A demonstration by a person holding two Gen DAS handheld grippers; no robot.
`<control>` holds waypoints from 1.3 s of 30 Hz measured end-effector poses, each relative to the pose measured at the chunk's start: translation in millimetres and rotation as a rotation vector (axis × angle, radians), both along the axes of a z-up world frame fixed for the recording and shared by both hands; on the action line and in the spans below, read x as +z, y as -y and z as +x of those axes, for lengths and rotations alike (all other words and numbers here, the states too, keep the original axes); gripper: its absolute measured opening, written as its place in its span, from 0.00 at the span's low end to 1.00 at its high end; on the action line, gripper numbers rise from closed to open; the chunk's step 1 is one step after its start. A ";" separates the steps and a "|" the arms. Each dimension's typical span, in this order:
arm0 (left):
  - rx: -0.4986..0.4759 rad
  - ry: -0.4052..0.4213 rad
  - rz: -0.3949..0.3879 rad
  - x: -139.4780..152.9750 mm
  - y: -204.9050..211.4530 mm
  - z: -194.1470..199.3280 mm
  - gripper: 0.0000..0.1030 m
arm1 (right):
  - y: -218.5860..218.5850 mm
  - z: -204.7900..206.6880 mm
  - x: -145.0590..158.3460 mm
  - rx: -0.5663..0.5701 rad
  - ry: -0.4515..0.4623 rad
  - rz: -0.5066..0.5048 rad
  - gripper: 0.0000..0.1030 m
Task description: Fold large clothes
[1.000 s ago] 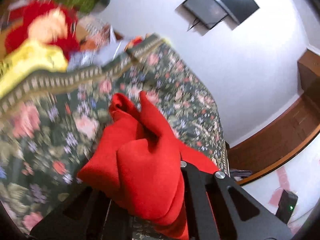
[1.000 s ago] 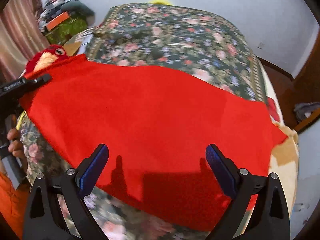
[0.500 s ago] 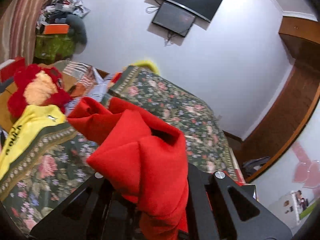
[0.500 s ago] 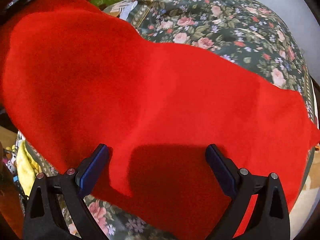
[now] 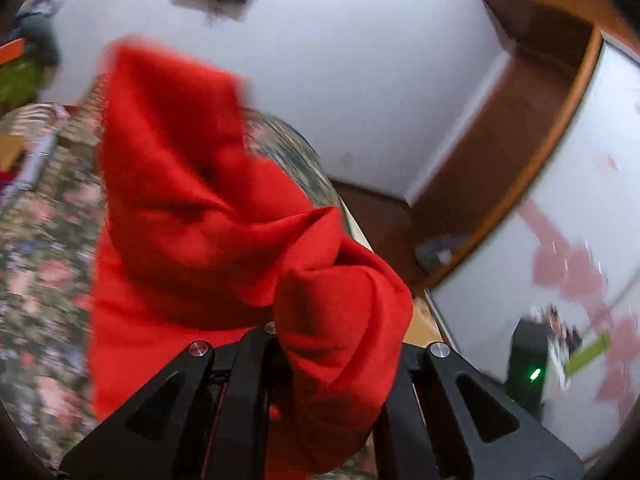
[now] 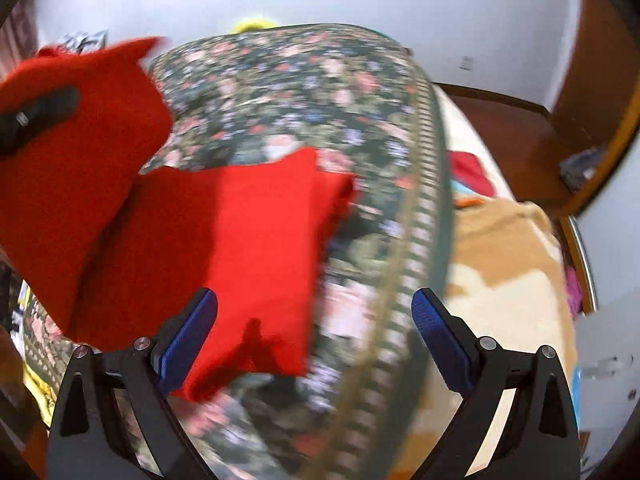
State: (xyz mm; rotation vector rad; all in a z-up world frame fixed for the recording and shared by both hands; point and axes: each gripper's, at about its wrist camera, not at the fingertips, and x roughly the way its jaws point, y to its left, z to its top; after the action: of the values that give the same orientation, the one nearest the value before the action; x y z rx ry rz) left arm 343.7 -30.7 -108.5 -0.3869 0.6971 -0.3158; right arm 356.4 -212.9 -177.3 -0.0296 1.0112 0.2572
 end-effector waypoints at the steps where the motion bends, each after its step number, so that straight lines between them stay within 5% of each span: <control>1: -0.044 -0.025 0.022 -9.0 17.7 1.9 0.03 | 10.4 -2.7 -1.5 -0.015 -0.002 -0.002 0.94; 6: -0.242 -0.188 0.178 -64.8 76.0 -0.8 0.04 | 47.5 -10.3 -11.3 -0.087 -0.029 0.001 0.94; 10: -0.262 -0.315 0.204 -90.9 75.7 -8.4 0.10 | 69.4 -22.8 -14.6 -0.117 -0.050 0.016 0.94; 14: -0.305 -0.300 0.157 -79.9 56.4 -28.0 0.42 | 73.6 -26.8 -8.9 -0.128 -0.042 0.034 0.94; 19: -0.299 -0.161 0.190 -36.2 34.8 -63.5 0.48 | 61.5 -31.6 12.4 -0.108 0.011 0.078 0.94; 24: -0.164 -0.060 0.290 -6.1 -6.1 -80.9 0.60 | 33.7 -35.3 31.9 -0.037 0.057 0.126 0.94; 30: -0.018 -0.119 0.379 -21.2 -54.9 -68.3 0.60 | -13.1 -29.6 29.3 0.062 0.046 0.218 0.94; 39: -0.046 -0.278 0.402 -81.2 -72.7 -74.6 0.60 | -42.4 -18.5 -37.1 0.108 -0.141 0.143 0.94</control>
State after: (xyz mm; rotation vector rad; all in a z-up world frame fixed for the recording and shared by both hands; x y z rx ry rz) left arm 269.0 42.0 -189.7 -0.0301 1.0206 -0.1590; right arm 337.9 -170.4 -214.4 0.0648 1.1306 0.4345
